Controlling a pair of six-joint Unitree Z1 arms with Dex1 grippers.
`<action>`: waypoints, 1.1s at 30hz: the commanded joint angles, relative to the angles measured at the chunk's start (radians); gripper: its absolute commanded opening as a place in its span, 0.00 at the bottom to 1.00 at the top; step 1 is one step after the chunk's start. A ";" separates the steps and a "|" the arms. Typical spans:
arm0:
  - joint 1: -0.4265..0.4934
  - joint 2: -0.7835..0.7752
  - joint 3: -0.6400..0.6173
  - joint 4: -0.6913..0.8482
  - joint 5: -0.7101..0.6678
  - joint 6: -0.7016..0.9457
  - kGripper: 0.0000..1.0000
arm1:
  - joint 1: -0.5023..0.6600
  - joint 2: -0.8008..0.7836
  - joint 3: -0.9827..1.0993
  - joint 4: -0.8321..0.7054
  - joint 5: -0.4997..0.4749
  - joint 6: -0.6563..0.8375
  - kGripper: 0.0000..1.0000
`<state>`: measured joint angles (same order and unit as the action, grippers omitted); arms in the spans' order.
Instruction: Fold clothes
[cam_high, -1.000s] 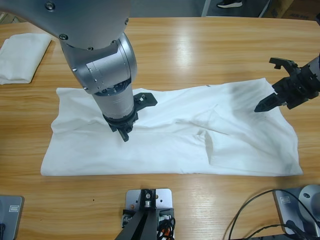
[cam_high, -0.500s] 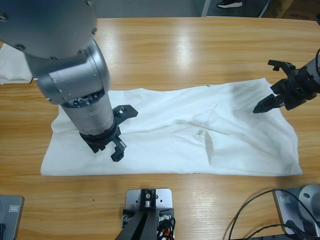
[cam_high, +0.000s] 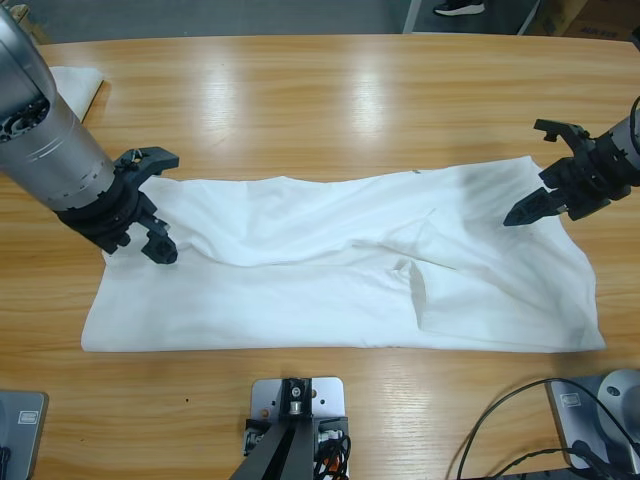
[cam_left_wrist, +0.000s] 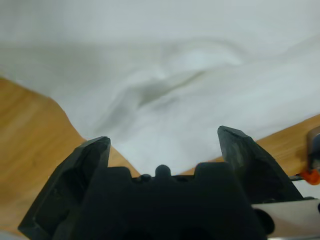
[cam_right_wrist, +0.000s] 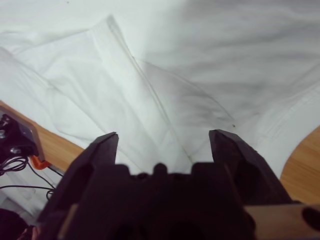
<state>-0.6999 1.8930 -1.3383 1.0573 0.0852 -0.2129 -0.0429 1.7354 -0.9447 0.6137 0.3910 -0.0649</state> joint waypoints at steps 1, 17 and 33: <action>0.065 0.100 0.041 -0.053 0.025 0.070 0.76 | 0.011 0.034 0.027 -0.011 0.015 0.014 0.73; 0.092 0.149 0.136 -0.177 0.063 0.098 0.43 | 0.011 0.051 0.029 -0.020 0.014 0.030 0.73; 0.099 0.042 0.138 -0.068 0.134 0.119 0.00 | 0.011 0.049 0.036 -0.029 0.015 0.040 0.73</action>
<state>-0.6133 1.9800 -1.2172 0.9458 0.1861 -0.1070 -0.0429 1.7514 -0.9365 0.5935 0.3911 -0.0404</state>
